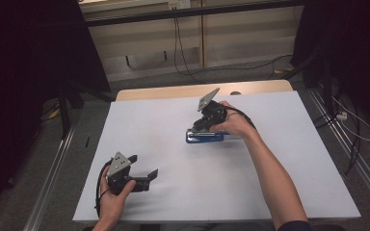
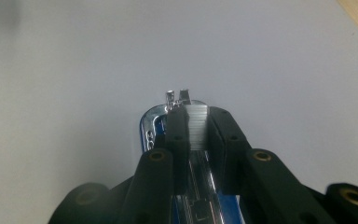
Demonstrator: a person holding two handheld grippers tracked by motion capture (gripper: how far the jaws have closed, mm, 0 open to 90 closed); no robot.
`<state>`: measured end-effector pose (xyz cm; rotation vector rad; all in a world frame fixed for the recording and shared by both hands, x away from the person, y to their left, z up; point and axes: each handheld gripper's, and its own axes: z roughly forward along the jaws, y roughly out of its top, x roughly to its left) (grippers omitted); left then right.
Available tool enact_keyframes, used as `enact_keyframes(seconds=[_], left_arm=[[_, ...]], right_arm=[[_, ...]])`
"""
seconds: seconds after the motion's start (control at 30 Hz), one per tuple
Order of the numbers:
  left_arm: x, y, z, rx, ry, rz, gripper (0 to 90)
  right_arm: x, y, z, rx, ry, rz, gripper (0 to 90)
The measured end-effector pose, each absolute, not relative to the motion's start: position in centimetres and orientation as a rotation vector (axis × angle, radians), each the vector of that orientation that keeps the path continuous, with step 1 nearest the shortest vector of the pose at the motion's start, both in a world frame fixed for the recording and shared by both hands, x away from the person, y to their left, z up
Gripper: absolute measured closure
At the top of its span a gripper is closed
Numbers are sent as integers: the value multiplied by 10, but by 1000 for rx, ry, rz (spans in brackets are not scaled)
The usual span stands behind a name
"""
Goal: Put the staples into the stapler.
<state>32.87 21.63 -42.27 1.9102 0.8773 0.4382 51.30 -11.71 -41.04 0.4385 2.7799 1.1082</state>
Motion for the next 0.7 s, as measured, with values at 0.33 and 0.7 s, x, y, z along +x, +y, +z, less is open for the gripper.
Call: enact_keyframes(seconds=[0.33, 0.7], left_arm=[[329, 216, -423, 1910, 878, 436, 48], [329, 217, -423, 1912, 878, 435, 48]], right_arm=[[514, -113, -413, 367, 2796, 1099, 793], [513, -110, -415, 321, 2811, 1072, 793]])
